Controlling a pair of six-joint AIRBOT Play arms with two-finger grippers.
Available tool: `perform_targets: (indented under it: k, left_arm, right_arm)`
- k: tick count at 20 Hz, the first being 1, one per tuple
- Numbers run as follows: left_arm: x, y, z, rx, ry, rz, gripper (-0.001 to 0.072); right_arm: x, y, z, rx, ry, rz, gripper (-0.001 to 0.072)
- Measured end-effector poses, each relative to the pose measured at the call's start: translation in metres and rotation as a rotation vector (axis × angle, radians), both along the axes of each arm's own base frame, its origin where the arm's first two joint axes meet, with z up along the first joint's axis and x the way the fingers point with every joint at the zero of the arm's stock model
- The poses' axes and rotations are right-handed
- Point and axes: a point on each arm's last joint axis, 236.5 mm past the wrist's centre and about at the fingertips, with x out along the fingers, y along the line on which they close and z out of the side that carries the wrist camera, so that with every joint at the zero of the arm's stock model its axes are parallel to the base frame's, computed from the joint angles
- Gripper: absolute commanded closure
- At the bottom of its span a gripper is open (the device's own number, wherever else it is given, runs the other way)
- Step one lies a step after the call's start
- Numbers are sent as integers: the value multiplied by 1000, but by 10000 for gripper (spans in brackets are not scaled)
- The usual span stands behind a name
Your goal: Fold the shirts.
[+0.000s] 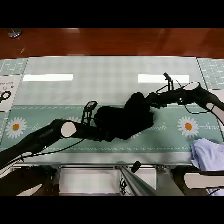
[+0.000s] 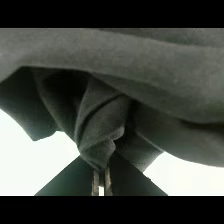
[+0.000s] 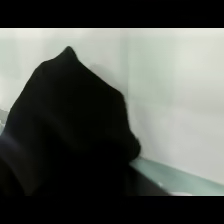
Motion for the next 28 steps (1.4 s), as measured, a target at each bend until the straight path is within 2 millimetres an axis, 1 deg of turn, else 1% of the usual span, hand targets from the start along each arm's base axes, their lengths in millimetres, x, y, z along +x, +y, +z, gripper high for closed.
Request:
perform_targets:
  k: [1,3,4,5,6,7,9,10,11,12,13,14,15,16,17,18,19,20,21,22,23,24,25,26,28]
  left_arm:
    - [3,2,0,-1,-1,9,684]
    - [10,5,4,-7,-13,25,685]
    - [15,6,9,-14,-30,26,686]
    - [20,7,16,-21,-54,25,686]
    - [27,9,27,-27,-91,18,686]
    - [36,12,42,-33,-139,14,686]
    - [56,22,83,-37,-259,7,685]
    - [70,29,112,-45,-341,18,685]
    - [81,37,141,-54,-415,32,686]
    - [94,45,177,-78,-501,66,686]
    - [106,56,220,-103,-603,103,685]
    - [114,67,264,-136,-703,145,686]
    - [118,80,310,-170,-807,187,685]
    - [117,93,359,-209,-917,229,685]
    - [112,103,402,-245,-1012,260,685]
    - [103,112,441,-275,-1095,277,686]
    - [91,121,479,-305,-1177,291,685]
    - [77,129,512,-334,-1248,302,685]
    - [63,136,537,-353,-1302,307,685]
    - [47,142,558,-365,-1343,303,685]
    - [34,146,572,-372,-1367,296,686]
    - [20,149,582,-370,-1380,283,686]
    - [9,151,586,-363,-1380,267,685]
    - [-2,152,584,-347,-1365,246,686]
    - [-17,153,570,-301,-1308,199,685]
  right_arm:
    - [-1,5,-1,-6,2,7,683]
    - [-1,8,-1,-16,-7,15,683]
    - [1,7,3,-16,-16,13,684]
    - [6,4,13,-14,-36,7,684]
    - [12,-2,27,-14,-70,-4,684]
    - [21,-10,47,-13,-119,-19,684]
    - [40,-27,104,-14,-255,-54,684]
    - [51,-37,144,-12,-351,-83,685]
    - [55,-44,183,-16,-441,-94,684]
    - [55,-48,229,-17,-544,-102,685]
    - [51,-49,275,-14,-647,-108,685]
    - [42,-50,321,-21,-754,-110,684]
    - [32,-50,362,-26,-845,-118,685]
    - [17,-49,405,-32,-947,-126,685]
    - [0,-48,442,-31,-1030,-135,685]
    - [-18,-46,477,-35,-1111,-143,685]
    - [-35,-46,504,-45,-1175,-153,684]
    - [-55,-45,532,-49,-1240,-167,685]
    - [-73,-44,553,-56,-1293,-174,685]
    - [-92,-43,573,-68,-1346,-181,685]
    - [-108,-44,589,-86,-1392,-193,685]
    - [-125,-45,604,-109,-1435,-208,685]
    - [-140,-48,616,-136,-1471,-227,685]
    - [-152,-52,625,-163,-1499,-248,685]
    - [-170,-60,636,-224,-1530,-282,685]
